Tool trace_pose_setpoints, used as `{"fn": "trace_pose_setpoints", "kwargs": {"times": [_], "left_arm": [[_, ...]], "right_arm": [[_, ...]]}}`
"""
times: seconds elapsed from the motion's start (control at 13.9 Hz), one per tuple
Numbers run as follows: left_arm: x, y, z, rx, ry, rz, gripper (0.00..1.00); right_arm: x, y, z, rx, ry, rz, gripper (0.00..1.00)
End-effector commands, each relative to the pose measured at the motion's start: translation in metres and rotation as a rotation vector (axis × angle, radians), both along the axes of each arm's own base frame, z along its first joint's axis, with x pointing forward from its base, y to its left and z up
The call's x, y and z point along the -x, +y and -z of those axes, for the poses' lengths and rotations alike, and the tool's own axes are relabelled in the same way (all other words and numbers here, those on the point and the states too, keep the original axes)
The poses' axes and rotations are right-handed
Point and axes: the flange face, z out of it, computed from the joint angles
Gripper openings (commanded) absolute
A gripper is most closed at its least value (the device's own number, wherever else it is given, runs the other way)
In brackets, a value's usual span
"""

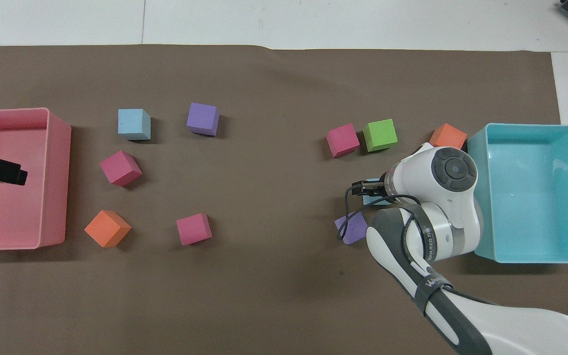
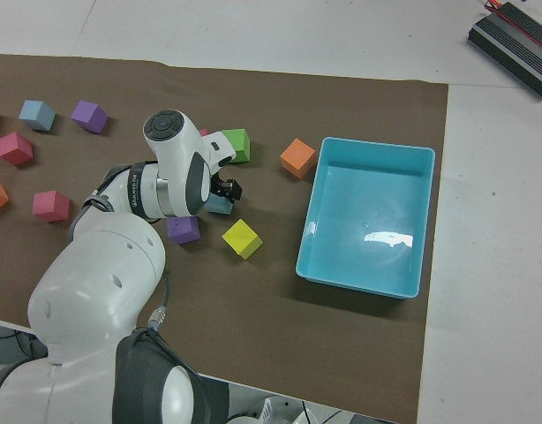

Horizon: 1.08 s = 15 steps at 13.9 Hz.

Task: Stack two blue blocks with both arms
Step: 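Reach the right gripper to the light-blue cube and grasp it, then lift the light-blue cube with the right gripper toward the table center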

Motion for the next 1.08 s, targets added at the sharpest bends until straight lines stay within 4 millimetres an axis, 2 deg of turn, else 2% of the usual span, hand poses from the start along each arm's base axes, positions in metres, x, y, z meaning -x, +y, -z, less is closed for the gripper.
{"fn": "trace_pose_setpoints", "kwargs": {"times": [0.0,0.14,0.22,0.29,0.36,0.5,0.65,0.86,1.01], "left_arm": [[0.000,0.004,-0.006,0.001,0.005,0.001,1.00],[0.000,0.004,-0.006,0.001,0.005,0.001,1.00],[0.000,0.004,-0.006,0.001,0.005,0.001,1.00],[0.000,0.004,-0.006,0.001,0.005,0.001,1.00],[0.000,0.004,-0.006,0.001,0.005,0.001,1.00],[0.000,0.004,-0.006,0.001,0.005,0.001,1.00],[0.000,0.004,-0.006,0.001,0.005,0.001,1.00],[0.000,0.004,-0.006,0.001,0.005,0.001,1.00],[0.000,0.004,-0.006,0.001,0.005,0.001,1.00]], "right_arm": [[0.003,-0.001,0.006,-0.015,-0.012,0.015,1.00],[0.003,-0.003,0.008,-0.015,-0.014,0.014,1.00],[0.004,-0.003,0.009,-0.016,-0.021,0.018,0.86],[0.005,-0.003,0.010,-0.015,-0.021,0.019,0.39],[0.004,-0.003,0.009,-0.016,-0.020,0.036,0.01],[0.002,-0.003,0.008,-0.017,-0.020,0.076,0.00],[-0.004,0.001,-0.001,-0.012,-0.035,0.038,0.00],[-0.014,0.005,-0.032,-0.013,-0.012,0.017,0.00],[-0.024,0.012,-0.064,0.004,0.000,-0.009,0.00]]}}
